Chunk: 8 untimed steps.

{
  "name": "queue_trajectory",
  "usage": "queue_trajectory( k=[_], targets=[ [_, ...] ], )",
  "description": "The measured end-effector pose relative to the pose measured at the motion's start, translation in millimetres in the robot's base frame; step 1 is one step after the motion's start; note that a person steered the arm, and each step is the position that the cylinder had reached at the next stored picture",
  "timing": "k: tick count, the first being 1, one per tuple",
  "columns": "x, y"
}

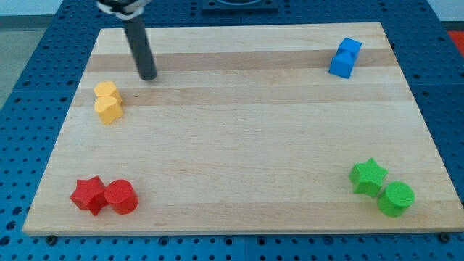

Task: Slide the yellow hexagon along with yellow heart slightly down

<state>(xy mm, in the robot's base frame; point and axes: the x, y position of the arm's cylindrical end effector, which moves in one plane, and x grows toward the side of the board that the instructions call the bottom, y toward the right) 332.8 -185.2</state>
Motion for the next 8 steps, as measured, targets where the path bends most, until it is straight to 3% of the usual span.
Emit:
queue_trajectory(
  k=[4,8],
  targets=[
    [-2,-52],
    [75,-58]
  ],
)
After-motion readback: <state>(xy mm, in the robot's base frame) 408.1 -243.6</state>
